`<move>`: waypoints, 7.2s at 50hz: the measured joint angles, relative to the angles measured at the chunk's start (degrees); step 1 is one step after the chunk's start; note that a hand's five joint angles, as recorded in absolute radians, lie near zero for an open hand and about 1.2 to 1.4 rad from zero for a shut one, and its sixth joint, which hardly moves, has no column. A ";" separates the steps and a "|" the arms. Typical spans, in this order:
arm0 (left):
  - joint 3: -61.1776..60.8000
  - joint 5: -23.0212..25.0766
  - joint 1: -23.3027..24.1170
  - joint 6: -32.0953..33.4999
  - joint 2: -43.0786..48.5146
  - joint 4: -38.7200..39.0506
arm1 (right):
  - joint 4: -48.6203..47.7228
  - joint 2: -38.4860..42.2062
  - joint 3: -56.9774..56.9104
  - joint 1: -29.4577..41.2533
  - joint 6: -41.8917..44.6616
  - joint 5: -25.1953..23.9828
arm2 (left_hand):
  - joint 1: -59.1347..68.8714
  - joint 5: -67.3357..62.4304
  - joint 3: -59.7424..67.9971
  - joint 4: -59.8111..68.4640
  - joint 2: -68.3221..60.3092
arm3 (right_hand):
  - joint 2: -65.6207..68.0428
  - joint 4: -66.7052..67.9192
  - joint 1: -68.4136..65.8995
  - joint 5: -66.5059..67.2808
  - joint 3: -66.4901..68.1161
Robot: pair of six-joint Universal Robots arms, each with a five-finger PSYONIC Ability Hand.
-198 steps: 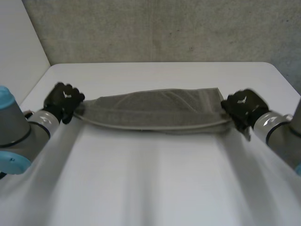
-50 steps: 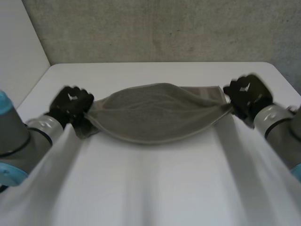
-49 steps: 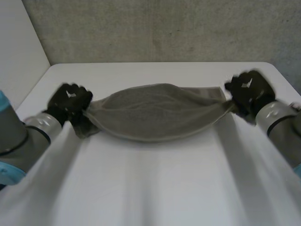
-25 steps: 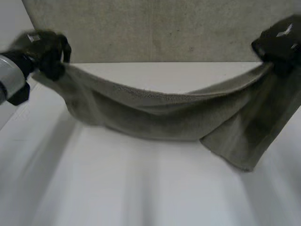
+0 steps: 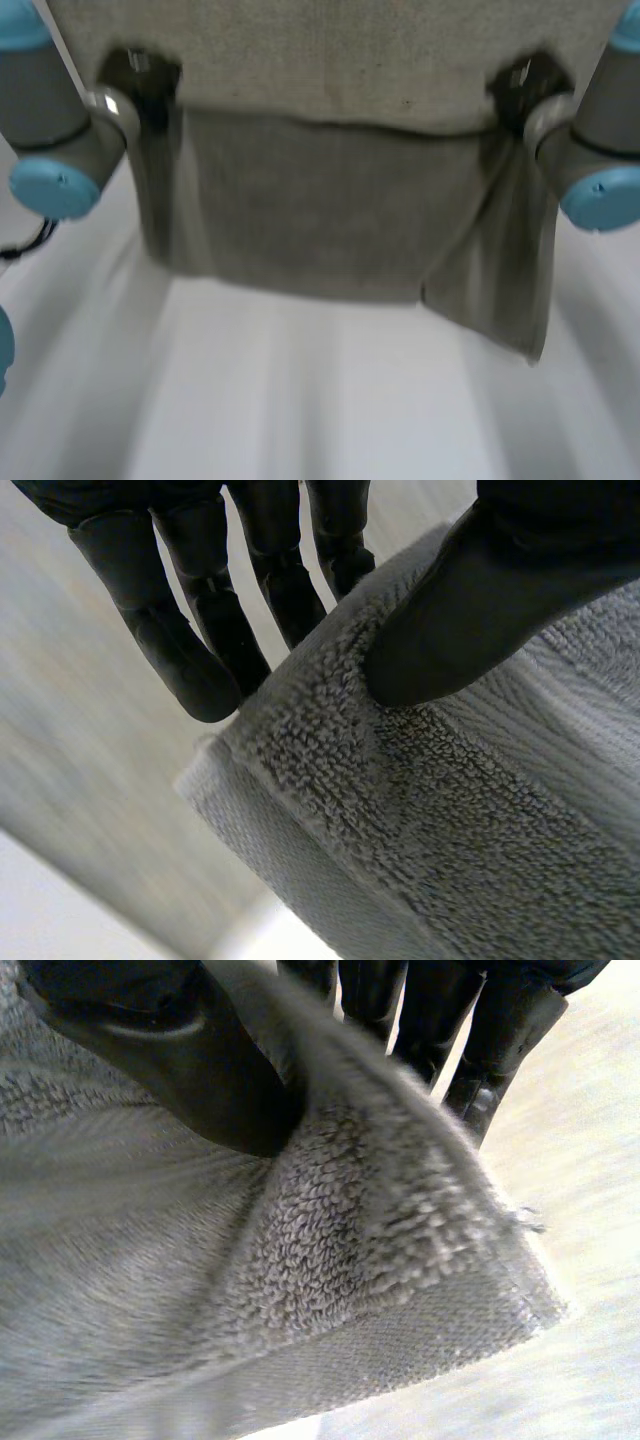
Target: Fold the towel.
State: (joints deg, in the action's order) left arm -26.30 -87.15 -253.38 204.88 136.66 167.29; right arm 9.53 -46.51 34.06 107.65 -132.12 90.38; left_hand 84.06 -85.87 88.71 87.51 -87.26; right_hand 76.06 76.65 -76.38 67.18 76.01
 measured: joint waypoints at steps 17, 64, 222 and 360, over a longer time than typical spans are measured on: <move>6.30 0.42 -0.23 -24.15 -11.59 18.45 | -30.79 -21.38 16.36 0.83 -8.60 -3.79 | 0.00 -0.48 0.02 0.00 -0.03 | 0.00 0.00 0.01 0.00 0.00; -67.76 19.21 -13.23 -2.08 -28.51 34.41 | -14.64 -30.49 55.56 -4.58 -3.62 -9.72 | 0.00 -0.48 0.12 0.00 -0.03 | 0.00 0.00 0.01 0.00 0.00; -74.86 18.49 -8.95 -7.23 -29.46 36.62 | -19.07 -2.91 23.60 14.76 11.82 -8.69 | -68.49 72.81 -74.48 -72.40 72.33 | -1.05 0.16 0.50 -0.43 0.47; -40.78 -3.16 23.25 -16.54 -4.01 24.79 | -14.85 -18.32 51.27 0.74 -35.31 -20.14 | -68.63 72.04 -74.39 -72.39 72.32 | -62.28 -62.32 63.32 -63.80 -62.11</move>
State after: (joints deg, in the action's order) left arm -67.08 -90.31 -230.13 188.34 132.65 192.08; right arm -5.31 -64.83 85.33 108.40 -167.43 70.25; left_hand 15.43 -13.84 14.32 15.12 -14.94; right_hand 13.78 14.33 -13.06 3.39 13.90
